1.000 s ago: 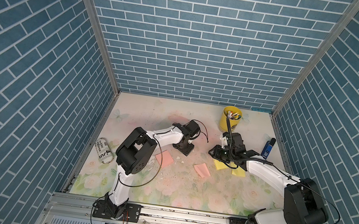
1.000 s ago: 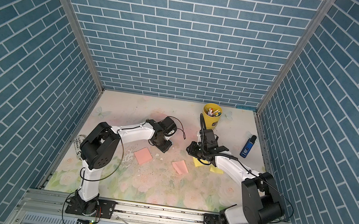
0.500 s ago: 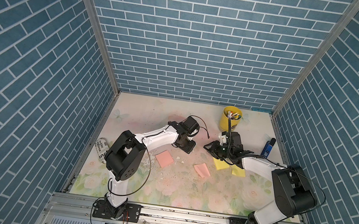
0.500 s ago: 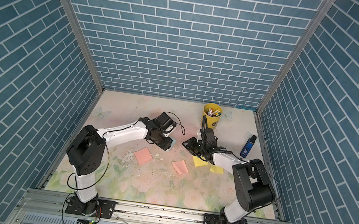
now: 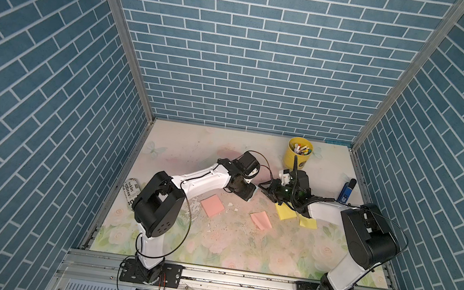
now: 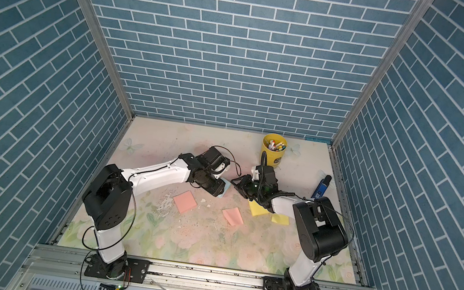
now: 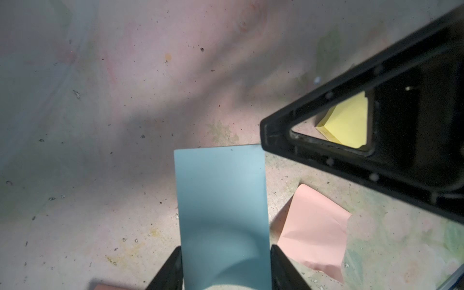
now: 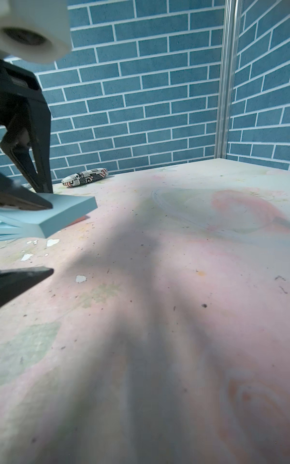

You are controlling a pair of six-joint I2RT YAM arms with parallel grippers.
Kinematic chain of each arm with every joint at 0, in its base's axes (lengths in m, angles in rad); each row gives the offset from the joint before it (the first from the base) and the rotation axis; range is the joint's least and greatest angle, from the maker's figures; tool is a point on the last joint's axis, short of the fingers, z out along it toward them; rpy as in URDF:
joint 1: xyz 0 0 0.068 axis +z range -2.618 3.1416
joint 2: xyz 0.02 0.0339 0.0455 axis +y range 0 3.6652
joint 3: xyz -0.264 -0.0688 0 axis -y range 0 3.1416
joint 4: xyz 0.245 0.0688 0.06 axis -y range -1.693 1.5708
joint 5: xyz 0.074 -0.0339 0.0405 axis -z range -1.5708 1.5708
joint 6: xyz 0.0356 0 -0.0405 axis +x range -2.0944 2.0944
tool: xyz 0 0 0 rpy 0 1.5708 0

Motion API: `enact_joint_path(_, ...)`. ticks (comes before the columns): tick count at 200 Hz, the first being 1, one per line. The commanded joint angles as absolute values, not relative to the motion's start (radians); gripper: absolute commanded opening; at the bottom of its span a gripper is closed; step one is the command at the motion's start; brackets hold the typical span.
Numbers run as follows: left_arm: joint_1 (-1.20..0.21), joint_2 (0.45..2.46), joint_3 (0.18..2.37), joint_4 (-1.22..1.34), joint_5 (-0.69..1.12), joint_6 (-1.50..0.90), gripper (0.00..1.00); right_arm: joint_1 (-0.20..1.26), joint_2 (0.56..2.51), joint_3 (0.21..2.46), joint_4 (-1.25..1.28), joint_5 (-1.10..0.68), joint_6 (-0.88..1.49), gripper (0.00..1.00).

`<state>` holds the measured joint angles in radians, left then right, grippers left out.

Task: Tear off pages from different memo pads
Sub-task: Pick up the memo pad from the center of the board.

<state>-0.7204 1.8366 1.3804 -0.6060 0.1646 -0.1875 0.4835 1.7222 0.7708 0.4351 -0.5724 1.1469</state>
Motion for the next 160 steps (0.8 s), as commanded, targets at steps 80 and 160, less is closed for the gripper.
enact_joint_path(80, -0.744, 1.840, 1.404, -0.606, 0.180, -0.198, 0.54, 0.516, 1.798, 0.777, 0.599, -0.644, 1.222, 0.40)
enact_joint_path(160, -0.741, 1.811, 1.372, -0.577, 0.182, -0.220, 0.59, 0.521, 1.769, 0.752, 0.595, -0.626, 1.220, 0.12)
